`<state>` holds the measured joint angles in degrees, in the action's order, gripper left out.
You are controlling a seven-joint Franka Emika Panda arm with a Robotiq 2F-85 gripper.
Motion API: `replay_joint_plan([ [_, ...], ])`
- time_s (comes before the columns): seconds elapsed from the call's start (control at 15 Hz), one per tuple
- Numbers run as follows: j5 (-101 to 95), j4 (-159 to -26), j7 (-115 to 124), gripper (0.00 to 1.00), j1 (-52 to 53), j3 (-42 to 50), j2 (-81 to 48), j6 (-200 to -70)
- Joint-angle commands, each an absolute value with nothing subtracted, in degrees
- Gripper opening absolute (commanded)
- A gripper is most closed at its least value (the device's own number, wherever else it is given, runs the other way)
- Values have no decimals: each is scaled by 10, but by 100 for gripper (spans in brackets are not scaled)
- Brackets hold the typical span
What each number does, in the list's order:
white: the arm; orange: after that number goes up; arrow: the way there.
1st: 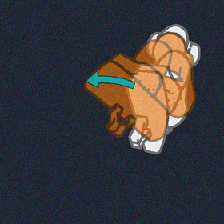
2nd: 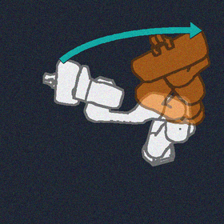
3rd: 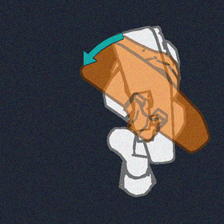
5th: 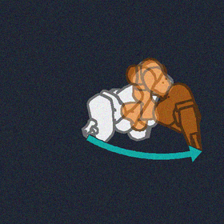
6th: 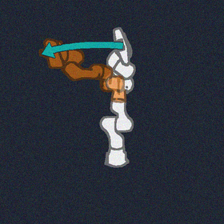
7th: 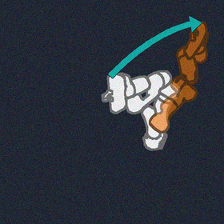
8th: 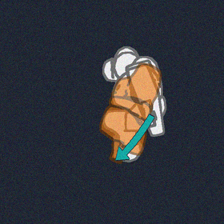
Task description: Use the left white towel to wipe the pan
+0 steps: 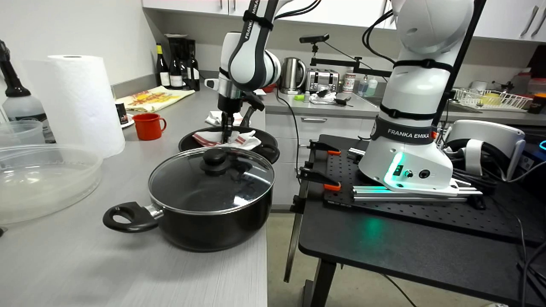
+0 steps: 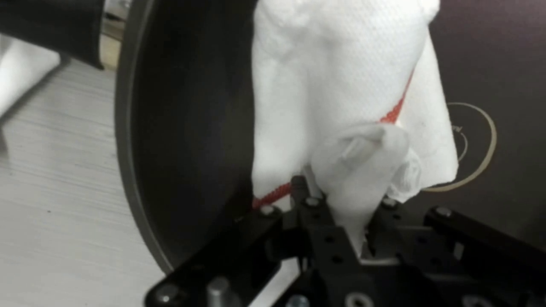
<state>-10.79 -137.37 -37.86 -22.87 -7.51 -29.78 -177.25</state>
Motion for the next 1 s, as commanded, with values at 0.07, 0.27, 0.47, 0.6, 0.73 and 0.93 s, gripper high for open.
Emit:
replay_joint_plan([
  [0.07, -132, -1391, -352, 5, -161, -62, -295, -1778],
  [0.27, -137, -1392, -347, 5, -129, -67, -297, -1774],
  [0.47, -140, -1394, -347, 5, -109, -71, -299, -1770],
  [0.6, -140, -1401, -351, 5, -106, -81, -295, -1766],
  [0.73, -140, -1415, -356, 5, -112, -96, -288, -1767],
  [0.93, -142, -1445, -368, 5, -133, -126, -274, -1769],
])
